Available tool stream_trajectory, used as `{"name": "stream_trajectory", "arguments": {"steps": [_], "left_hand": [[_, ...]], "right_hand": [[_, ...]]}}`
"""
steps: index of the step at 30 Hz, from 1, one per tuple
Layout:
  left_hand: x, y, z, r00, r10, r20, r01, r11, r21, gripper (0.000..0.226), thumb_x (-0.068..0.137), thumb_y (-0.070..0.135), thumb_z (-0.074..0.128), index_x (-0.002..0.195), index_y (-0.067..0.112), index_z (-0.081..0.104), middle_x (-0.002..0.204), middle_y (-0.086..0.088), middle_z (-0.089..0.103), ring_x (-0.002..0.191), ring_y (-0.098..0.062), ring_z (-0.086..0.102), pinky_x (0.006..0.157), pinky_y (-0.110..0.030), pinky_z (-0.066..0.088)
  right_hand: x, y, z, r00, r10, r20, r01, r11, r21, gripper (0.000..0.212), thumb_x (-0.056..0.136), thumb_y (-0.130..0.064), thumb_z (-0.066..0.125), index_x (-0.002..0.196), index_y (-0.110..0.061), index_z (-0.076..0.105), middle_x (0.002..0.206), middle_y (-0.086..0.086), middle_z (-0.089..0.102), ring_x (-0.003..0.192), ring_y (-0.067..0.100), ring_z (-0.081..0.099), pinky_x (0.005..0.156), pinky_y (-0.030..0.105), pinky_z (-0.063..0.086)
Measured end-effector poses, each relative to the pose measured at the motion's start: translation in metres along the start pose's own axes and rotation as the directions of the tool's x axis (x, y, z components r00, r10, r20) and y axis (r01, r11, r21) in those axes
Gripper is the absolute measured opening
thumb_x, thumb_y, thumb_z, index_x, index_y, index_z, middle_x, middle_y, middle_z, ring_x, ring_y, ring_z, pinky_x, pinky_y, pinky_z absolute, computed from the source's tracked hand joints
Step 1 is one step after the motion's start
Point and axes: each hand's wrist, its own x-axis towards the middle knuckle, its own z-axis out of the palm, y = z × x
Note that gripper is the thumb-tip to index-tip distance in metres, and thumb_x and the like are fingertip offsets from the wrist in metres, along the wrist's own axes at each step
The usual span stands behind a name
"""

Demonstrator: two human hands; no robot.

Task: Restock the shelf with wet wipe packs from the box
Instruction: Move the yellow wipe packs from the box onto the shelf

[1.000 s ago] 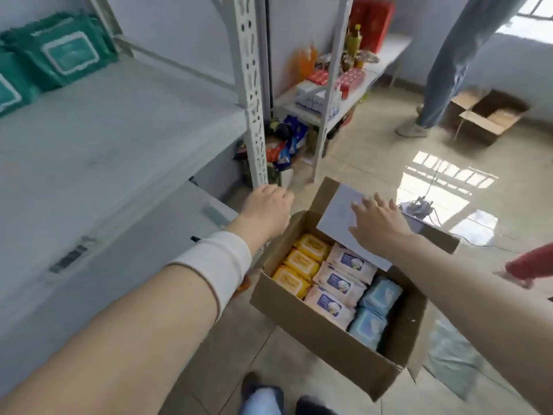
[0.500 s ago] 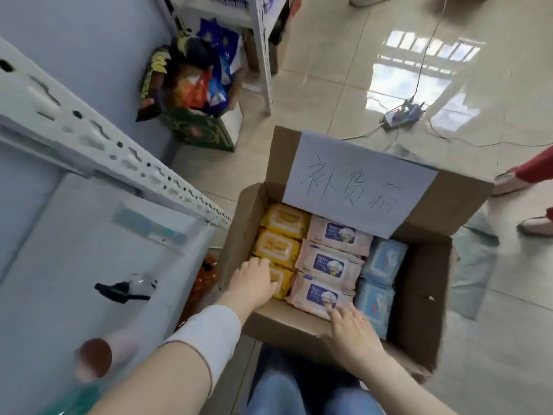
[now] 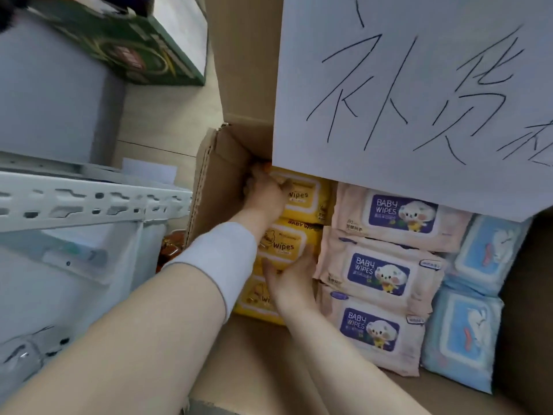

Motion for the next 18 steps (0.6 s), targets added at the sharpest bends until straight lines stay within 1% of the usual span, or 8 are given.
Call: {"name": "stream_trajectory", "arguments": {"steps": [2,4,6,8,11,13,15,18], "left_hand": [[0.005,0.004,0.001,1.000,-0.030,0.010,0.030,1.000,-0.005,0.075,0.091,0.031,0.055,0.145,0.005,0.010,0.147,-0.017,0.028,0.137,-0.033,0.028,0.112,-0.040,0.028],[0.006,0.008,-0.001,0.999,-0.046,0.021,0.046,0.999,0.021,0.075,0.092,0.033,0.054,0.145,0.005,0.010,0.147,-0.016,0.028,0.137,-0.032,0.030,0.111,-0.039,0.030],[0.005,0.011,-0.005,0.999,-0.037,0.015,0.037,0.999,0.012,0.075,0.091,0.034,0.056,0.144,0.003,0.013,0.146,-0.013,0.034,0.134,-0.030,0.036,0.108,-0.038,0.035],[0.004,0.012,-0.008,1.000,-0.013,0.008,0.013,1.000,0.026,0.074,0.088,0.034,0.061,0.142,0.003,0.020,0.143,-0.012,0.039,0.131,-0.028,0.041,0.102,-0.034,0.037],[0.002,0.008,-0.012,0.999,0.012,0.031,-0.014,0.999,0.044,0.065,0.082,0.037,0.068,0.132,0.005,0.044,0.131,-0.012,0.053,0.123,-0.027,0.051,0.093,-0.031,0.044],[-0.002,0.005,-0.018,0.997,0.017,0.080,-0.014,0.999,-0.040,0.052,0.079,0.034,0.071,0.121,0.006,0.058,0.121,-0.011,0.062,0.114,-0.027,0.058,0.095,-0.034,0.048],[-0.008,0.003,-0.024,0.993,0.017,0.117,-0.001,0.991,-0.137,0.048,0.077,0.030,0.074,0.117,0.006,0.062,0.117,-0.011,0.065,0.109,-0.026,0.061,0.097,-0.041,0.049],[-0.022,0.003,-0.027,0.992,0.053,0.117,-0.028,0.978,-0.207,0.054,0.074,0.028,0.077,0.120,0.007,0.057,0.117,-0.008,0.065,0.108,-0.023,0.062,0.096,-0.043,0.050]], "right_hand": [[0.007,-0.008,0.000,0.997,0.074,-0.008,-0.072,0.985,0.154,0.092,0.089,-0.039,0.057,0.150,-0.011,-0.007,0.158,0.006,0.004,0.144,0.024,0.017,0.112,0.031,0.023],[0.012,-0.012,0.000,0.992,0.124,-0.035,-0.112,0.964,0.243,0.092,0.089,-0.036,0.059,0.150,-0.010,-0.005,0.157,0.009,0.007,0.143,0.026,0.019,0.111,0.033,0.024],[0.011,-0.014,-0.001,0.987,0.153,-0.039,-0.138,0.957,0.254,0.092,0.089,-0.036,0.059,0.150,-0.010,-0.005,0.156,0.011,0.008,0.141,0.029,0.023,0.110,0.035,0.027],[0.006,-0.018,-0.001,0.985,0.171,-0.035,-0.158,0.961,0.226,0.092,0.090,-0.039,0.056,0.150,-0.008,-0.008,0.154,0.013,0.007,0.138,0.030,0.029,0.106,0.034,0.032],[0.005,-0.025,0.001,0.976,0.213,-0.034,-0.202,0.958,0.205,0.092,0.091,-0.038,0.054,0.149,-0.008,-0.011,0.152,0.016,0.006,0.132,0.031,0.037,0.099,0.032,0.037],[0.008,-0.031,0.004,0.972,0.234,-0.024,-0.221,0.945,0.243,0.094,0.090,-0.035,0.057,0.148,-0.009,-0.013,0.152,0.015,0.006,0.128,0.032,0.042,0.097,0.033,0.040],[0.011,-0.034,0.007,0.969,0.247,-0.021,-0.232,0.934,0.272,0.096,0.089,-0.034,0.059,0.149,-0.010,-0.012,0.152,0.015,0.004,0.129,0.032,0.041,0.098,0.034,0.040],[0.012,-0.034,0.005,0.957,0.287,-0.048,-0.261,0.919,0.296,0.095,0.088,-0.034,0.061,0.149,-0.011,-0.008,0.152,0.017,0.004,0.132,0.033,0.036,0.100,0.036,0.038]]}}
